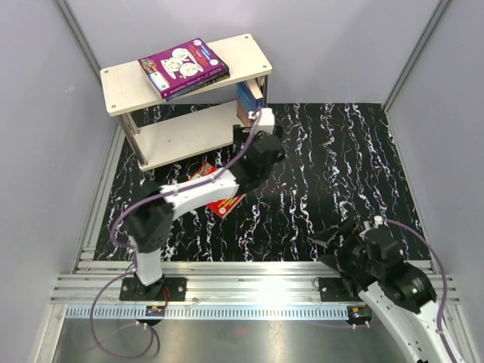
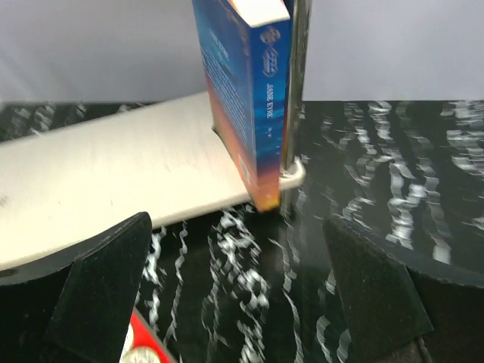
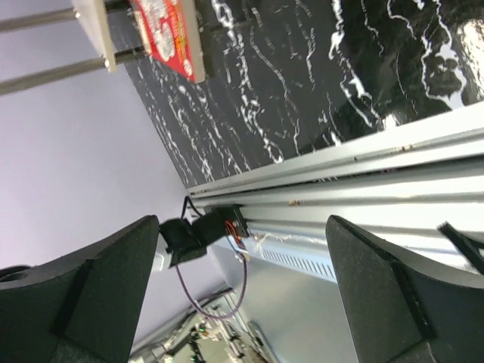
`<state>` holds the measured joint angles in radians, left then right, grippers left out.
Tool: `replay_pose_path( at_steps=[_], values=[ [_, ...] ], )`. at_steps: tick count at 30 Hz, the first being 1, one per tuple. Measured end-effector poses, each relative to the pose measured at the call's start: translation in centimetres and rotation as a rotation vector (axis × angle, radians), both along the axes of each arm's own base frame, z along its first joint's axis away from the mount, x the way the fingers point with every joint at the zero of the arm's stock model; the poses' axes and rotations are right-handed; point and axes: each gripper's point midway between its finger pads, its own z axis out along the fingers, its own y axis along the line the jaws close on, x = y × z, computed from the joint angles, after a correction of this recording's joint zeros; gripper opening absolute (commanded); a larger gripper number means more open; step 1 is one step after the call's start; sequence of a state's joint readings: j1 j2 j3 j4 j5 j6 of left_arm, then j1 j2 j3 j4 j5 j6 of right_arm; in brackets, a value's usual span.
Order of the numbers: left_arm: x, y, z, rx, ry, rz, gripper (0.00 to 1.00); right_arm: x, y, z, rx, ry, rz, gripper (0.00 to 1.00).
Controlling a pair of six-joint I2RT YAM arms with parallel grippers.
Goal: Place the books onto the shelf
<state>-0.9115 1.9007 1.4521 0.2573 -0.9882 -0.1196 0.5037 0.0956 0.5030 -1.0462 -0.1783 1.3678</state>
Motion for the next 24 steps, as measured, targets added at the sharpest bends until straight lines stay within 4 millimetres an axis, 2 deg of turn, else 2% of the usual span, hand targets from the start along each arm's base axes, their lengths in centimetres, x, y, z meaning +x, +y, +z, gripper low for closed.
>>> replay_pose_path(
  at_steps=[3,6,8,11,16,19,21,24],
  values=[
    [-3.5,1.4,1.7,-0.102,0.072,-0.031,0.99,-1.4,-0.9,2.5,-0.006,-0.064,0.02,1.0],
    [-7.2,2.6,1.9,-0.177,0.156,-0.056,0.99,-1.6,-0.9,2.2,-0.02,-0.071,0.037,1.0],
    [-10.0,3.5,0.9,-0.239,0.24,-0.08,0.99,-0.8,-0.3,1.4,-0.033,-0.068,0.056,1.0],
    [-13.4,6.3,-1.8,-0.307,0.372,-0.073,0.99,1.5,1.8,0.1,-0.053,-0.03,0.115,1.0],
    [-16.3,12.8,-7.7,-0.46,0.549,0.028,0.99,7.7,6.3,-2.4,-0.167,0.105,0.268,1.0],
    [-17.3,16.0,-11.2,-0.561,0.629,0.121,0.99,13.8,10.1,-1.8,-0.205,0.08,0.372,1.0],
    [-18.2,17.2,-13.0,-0.594,0.671,0.164,0.99,18.7,13.0,-0.4,-0.193,-0.018,0.423,1.0],
    [-18.7,17.3,-13.8,-0.605,0.703,0.174,0.99,23.6,15.8,0.7,-0.17,-0.132,0.468,1.0]
  ],
)
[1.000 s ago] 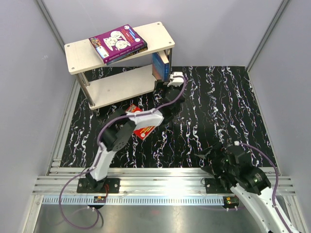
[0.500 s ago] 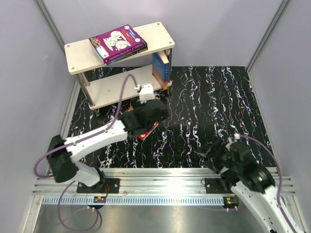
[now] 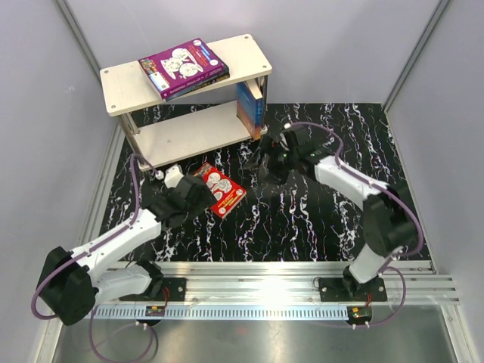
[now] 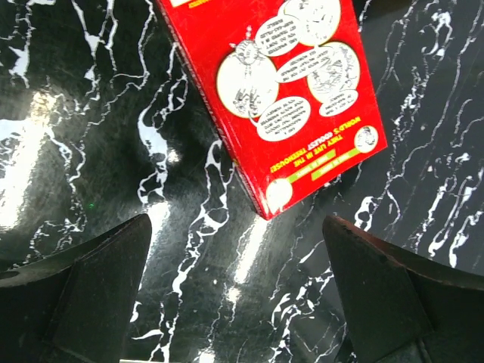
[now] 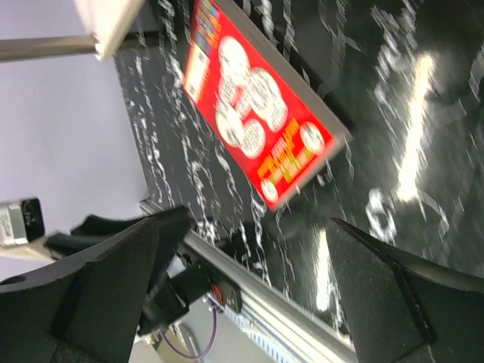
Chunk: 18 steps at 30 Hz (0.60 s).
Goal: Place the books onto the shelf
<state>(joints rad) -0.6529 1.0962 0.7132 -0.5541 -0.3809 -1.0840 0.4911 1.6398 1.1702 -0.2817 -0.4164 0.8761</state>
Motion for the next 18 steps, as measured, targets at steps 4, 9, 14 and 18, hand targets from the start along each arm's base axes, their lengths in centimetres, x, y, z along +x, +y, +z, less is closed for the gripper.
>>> replay_pose_path(
  at_steps=[4,9,14,18],
  values=[
    [0.5,0.0,-0.7,-0.012,0.006,0.027,0.99,3.3,1.9,-1.8,0.02,-0.016,0.039,0.99],
    [-0.1,1.5,-5.1,0.013,0.082,0.089,0.99,4.1,3.0,-7.5,0.022,0.079,0.068,0.96],
    [0.7,1.4,-7.2,0.038,0.111,0.108,0.99,4.3,4.0,-10.6,0.056,0.156,0.081,0.95],
    [3.0,0.3,-7.1,0.035,0.082,0.108,0.99,5.7,4.8,-10.5,0.087,0.121,0.078,0.95]
  ],
)
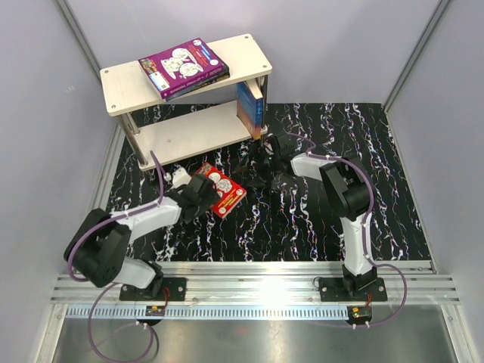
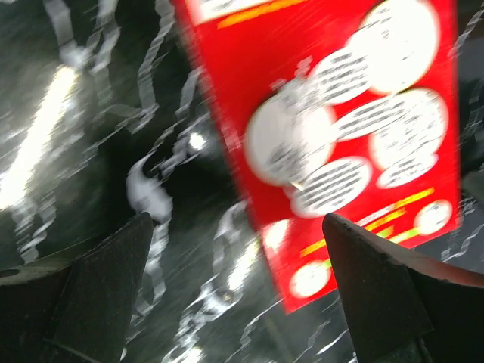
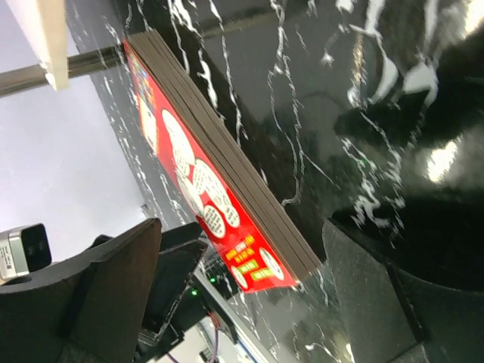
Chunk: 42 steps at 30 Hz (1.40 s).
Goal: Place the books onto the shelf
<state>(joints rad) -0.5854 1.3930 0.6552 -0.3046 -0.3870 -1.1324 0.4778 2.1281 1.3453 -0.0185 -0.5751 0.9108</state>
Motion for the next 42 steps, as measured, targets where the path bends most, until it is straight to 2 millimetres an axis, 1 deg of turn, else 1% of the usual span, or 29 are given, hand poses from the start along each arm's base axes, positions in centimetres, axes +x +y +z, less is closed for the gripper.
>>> replay_pose_path(
  at_steps=[5,9,10,12,17,21,24,26,28,29,31,39,42],
  values=[
    [3.1,-0.9,0.1,-0.008,-0.04,0.005,0.98,0.5,1.1,0.0,0.043,-0.003,0.003,0.94],
    [5.8,-1.5,0.2,-0.032,-0.089,0.02,0.94,0.0,2.6,0.0,0.074,-0.004,0.006,0.93],
    [6.3,-1.6,0.2,-0.041,-0.102,0.021,0.93,-0.4,3.0,0.0,0.084,-0.006,0.009,0.93],
    [7.3,-1.3,0.2,-0.038,-0.128,0.035,0.89,-0.7,3.4,-0.1,0.101,-0.012,0.006,0.93],
    [8.5,-0.9,0.4,-0.065,-0.195,0.052,0.83,-0.9,3.3,0.0,0.136,-0.024,-0.015,0.93],
    [8.2,-0.8,0.7,-0.104,-0.234,0.033,0.82,-1.0,3.2,-0.1,0.145,-0.037,-0.022,0.92],
    [7.1,-1.0,0.9,-0.134,-0.231,-0.003,0.81,-1.3,3.1,-0.2,0.157,-0.041,-0.029,0.85],
    [6.2,-1.2,1.0,-0.157,-0.226,-0.022,0.81,-1.7,2.9,-0.3,0.167,-0.042,-0.035,0.71],
    [5.5,-1.3,1.1,-0.172,-0.219,-0.036,0.8,-2.4,2.5,-0.9,0.168,-0.024,-0.046,0.61],
    [5.3,-1.3,1.1,-0.177,-0.214,-0.042,0.8,-2.7,2.3,-1.2,0.168,-0.017,-0.052,0.51],
    [5.2,-1.5,1.1,-0.18,-0.209,-0.051,0.8,-3.6,1.7,-1.8,0.158,0.006,-0.066,0.44],
    [4.6,-2.6,1.0,-0.225,-0.184,-0.102,0.74,-8.1,0.2,-2.1,0.123,0.093,-0.067,0.41],
    [4.3,-3.2,1.1,-0.251,-0.173,-0.127,0.73,-10.0,-0.1,-2.1,0.097,0.118,-0.047,0.41]
  ],
)
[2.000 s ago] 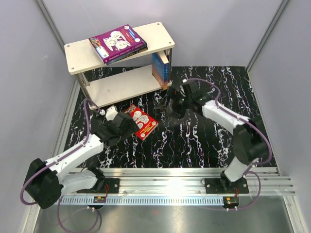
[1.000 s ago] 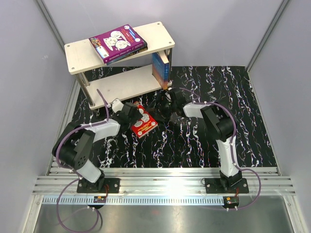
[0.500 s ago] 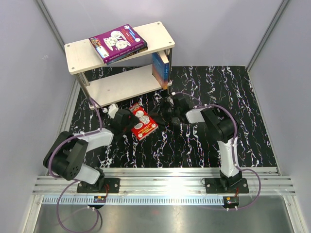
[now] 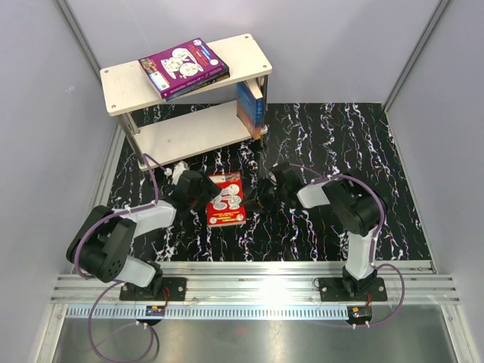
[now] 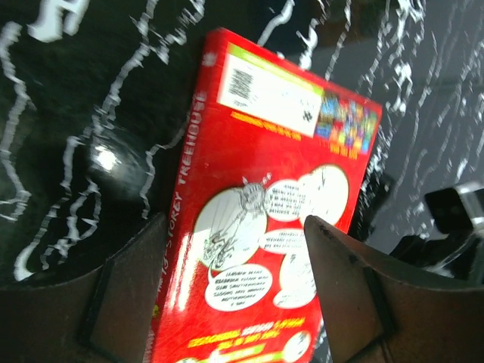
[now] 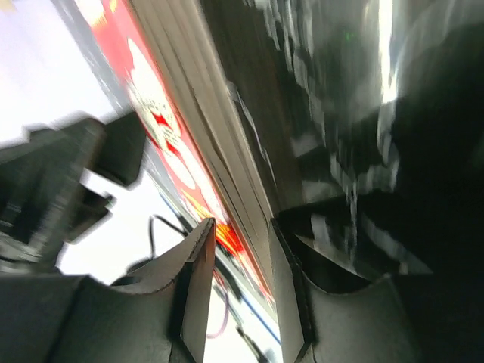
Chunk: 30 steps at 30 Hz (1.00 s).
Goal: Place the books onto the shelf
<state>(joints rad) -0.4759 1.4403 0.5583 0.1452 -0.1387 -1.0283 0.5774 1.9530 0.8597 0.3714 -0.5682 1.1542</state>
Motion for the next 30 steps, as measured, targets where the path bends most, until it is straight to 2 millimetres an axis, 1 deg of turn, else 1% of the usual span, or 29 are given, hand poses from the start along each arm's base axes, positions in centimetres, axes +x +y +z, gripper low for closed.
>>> replay_pose_path(
  at_steps=[4,6,11,15,18,21,24,27,30],
  values=[
    [-0.3,-0.8,0.6,-0.039,-0.013,-0.034,0.73,-3.1,0.1,0.0,-0.037,0.037,0.057,0.41],
    [-0.3,-1.2,1.2,-0.063,-0.031,-0.044,0.73,-4.3,0.4,-0.1,-0.047,0.051,0.086,0.41],
    [-0.2,-2.7,3.0,-0.113,-0.081,-0.076,0.72,-5.6,0.7,-0.1,-0.058,0.073,0.121,0.41],
    [-0.5,-3.5,3.8,-0.135,-0.101,-0.096,0.72,-6.0,0.4,-0.1,-0.075,0.082,0.126,0.41],
    [-0.8,-3.8,3.9,-0.14,-0.104,-0.109,0.72,-6.2,0.1,0.3,-0.09,0.078,0.126,0.41],
    [-1.3,-3.8,3.4,-0.134,-0.091,-0.115,0.72,-6.3,-0.2,0.8,-0.104,0.07,0.124,0.4],
    [-2.0,-3.7,2.5,-0.123,-0.066,-0.119,0.72,-6.0,-0.2,1.9,-0.108,0.045,0.122,0.4],
    [-2.8,-3.6,1.7,-0.112,-0.033,-0.127,0.71,-5.3,0.1,3.4,-0.093,0.004,0.117,0.39],
    [-3.6,-4.3,1.4,-0.122,-0.006,-0.155,0.71,-4.6,0.7,4.4,-0.068,-0.037,0.113,0.39]
  ],
)
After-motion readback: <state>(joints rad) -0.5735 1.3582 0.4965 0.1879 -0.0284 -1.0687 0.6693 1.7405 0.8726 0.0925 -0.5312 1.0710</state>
